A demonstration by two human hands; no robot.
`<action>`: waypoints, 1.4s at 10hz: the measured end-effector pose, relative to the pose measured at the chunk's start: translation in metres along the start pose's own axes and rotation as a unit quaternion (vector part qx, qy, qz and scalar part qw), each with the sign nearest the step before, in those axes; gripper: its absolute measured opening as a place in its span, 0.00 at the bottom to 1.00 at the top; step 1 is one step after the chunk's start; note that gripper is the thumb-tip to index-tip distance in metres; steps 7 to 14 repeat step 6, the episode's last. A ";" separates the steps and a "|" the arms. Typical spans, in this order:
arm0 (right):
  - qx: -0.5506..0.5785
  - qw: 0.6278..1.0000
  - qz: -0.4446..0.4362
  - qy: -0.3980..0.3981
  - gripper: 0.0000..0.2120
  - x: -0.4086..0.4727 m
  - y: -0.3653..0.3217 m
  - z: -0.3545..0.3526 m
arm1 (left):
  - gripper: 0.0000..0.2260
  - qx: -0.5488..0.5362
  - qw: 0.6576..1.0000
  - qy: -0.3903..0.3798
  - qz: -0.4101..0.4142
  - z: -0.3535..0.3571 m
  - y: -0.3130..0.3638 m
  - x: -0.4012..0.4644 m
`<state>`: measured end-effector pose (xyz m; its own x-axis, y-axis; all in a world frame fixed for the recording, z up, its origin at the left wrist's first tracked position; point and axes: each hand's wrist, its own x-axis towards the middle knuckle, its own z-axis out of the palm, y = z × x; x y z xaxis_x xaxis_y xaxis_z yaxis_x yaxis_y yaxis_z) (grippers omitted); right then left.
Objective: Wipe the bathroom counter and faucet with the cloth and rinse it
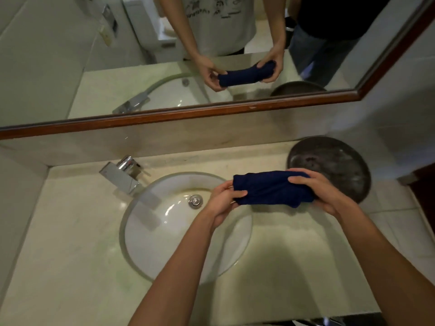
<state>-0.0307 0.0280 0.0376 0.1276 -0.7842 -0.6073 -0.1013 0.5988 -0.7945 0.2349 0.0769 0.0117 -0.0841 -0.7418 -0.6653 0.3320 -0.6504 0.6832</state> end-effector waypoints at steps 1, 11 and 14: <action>-0.007 0.994 -0.032 0.103 0.13 -0.013 -0.013 -0.053 | 0.18 0.031 0.999 -0.018 -0.014 0.070 0.006 0.013; -0.211 0.934 0.012 0.288 0.33 0.024 0.020 -0.202 | 0.21 0.269 0.962 0.039 -0.009 0.156 -0.043 0.069; -0.211 0.934 0.012 0.288 0.33 0.024 0.020 -0.202 | 0.21 0.269 0.962 0.039 -0.009 0.156 -0.043 0.069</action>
